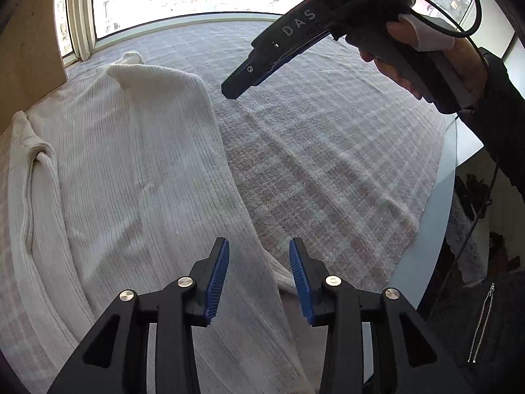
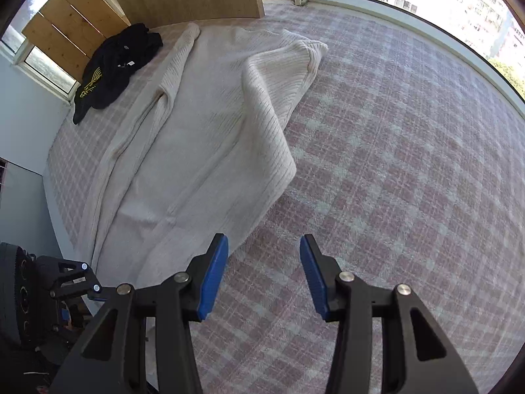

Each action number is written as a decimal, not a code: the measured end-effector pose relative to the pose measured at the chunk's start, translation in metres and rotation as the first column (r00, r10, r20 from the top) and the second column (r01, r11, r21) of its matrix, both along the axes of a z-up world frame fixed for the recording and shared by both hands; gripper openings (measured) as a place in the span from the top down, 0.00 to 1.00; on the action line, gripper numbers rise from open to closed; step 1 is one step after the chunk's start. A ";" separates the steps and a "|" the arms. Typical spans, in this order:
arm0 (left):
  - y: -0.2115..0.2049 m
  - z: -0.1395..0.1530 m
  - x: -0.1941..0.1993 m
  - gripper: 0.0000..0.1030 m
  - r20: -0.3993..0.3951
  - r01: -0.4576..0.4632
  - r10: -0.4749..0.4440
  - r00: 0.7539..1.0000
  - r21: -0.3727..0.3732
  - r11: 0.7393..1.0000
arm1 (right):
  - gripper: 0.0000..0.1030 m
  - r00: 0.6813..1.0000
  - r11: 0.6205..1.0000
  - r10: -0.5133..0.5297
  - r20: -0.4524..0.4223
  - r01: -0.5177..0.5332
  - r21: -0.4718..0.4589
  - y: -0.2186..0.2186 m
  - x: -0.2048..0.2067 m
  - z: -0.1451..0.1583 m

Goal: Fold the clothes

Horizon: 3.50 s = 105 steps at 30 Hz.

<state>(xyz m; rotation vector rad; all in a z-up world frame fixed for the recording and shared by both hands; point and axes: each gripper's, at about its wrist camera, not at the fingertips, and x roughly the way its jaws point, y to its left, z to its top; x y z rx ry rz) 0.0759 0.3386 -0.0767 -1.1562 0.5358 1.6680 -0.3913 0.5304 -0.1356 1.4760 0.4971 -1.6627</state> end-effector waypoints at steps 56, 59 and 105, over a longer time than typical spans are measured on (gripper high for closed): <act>-0.173 -0.010 0.030 0.73 0.333 -0.197 0.144 0.932 0.130 0.972 | 0.56 0.950 0.959 0.281 -0.136 -0.274 0.069 -0.036 0.115 -0.023; -0.174 -0.018 0.035 0.72 0.326 -0.197 0.148 0.934 0.124 0.972 | 0.56 0.957 0.957 0.290 -0.003 -0.290 0.011 -0.022 0.149 -0.025; -0.114 -0.014 0.071 0.66 0.179 0.049 -0.066 0.982 0.097 0.994 | 0.91 0.987 0.989 0.148 -0.060 -0.147 0.030 0.031 0.239 -0.032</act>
